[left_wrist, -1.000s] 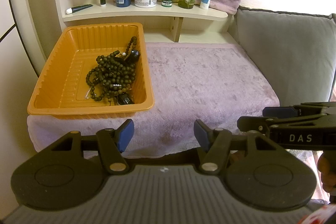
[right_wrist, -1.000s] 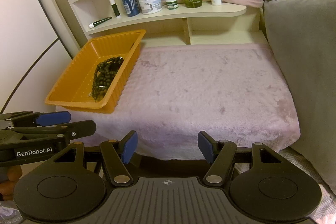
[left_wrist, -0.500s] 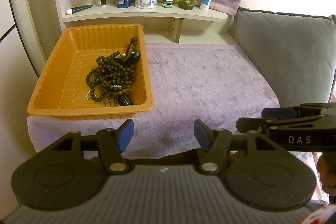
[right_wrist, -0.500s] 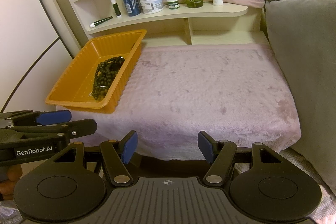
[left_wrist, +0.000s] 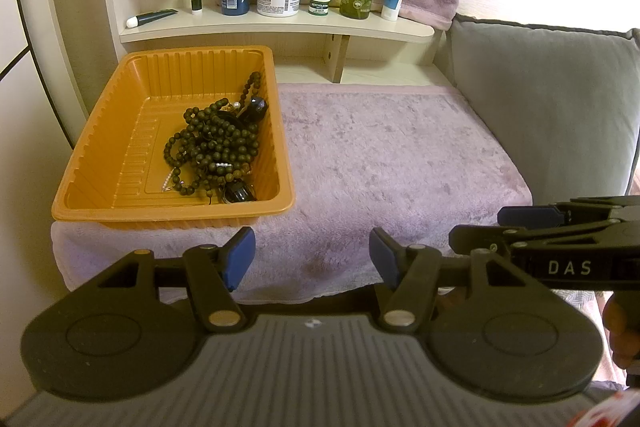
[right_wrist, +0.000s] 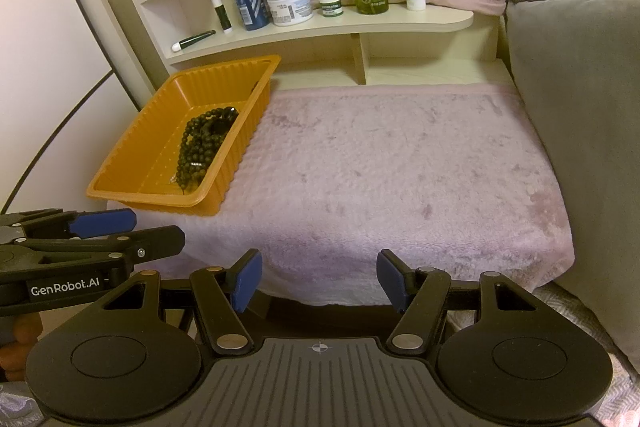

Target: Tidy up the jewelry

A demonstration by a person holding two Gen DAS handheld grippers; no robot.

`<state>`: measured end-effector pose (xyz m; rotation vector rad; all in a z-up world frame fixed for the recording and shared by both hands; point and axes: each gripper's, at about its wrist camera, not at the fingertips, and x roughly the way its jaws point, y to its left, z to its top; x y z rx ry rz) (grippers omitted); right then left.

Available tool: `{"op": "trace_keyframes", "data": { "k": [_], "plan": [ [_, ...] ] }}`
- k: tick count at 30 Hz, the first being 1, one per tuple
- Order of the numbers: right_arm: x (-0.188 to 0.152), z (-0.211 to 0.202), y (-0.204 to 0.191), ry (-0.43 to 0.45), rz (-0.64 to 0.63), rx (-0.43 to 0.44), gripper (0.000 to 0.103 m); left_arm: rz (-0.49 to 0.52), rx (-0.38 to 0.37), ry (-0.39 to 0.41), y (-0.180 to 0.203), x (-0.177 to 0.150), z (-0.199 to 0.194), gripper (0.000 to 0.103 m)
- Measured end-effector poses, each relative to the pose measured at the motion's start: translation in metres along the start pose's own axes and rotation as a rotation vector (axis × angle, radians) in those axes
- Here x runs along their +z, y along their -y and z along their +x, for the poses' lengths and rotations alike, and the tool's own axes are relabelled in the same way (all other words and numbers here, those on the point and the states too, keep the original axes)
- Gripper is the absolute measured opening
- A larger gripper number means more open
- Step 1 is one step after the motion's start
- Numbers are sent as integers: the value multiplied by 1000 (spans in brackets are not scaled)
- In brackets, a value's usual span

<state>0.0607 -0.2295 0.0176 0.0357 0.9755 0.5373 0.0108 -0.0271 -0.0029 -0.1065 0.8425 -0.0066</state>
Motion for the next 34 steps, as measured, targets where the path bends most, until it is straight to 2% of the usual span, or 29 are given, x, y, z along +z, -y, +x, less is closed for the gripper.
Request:
{"op": "trace_keyframes", "data": {
  "k": [34],
  "plan": [
    [1,3,-4,-1,-6,2,64,-2,2,15,0,4,0,61]
  ]
}}
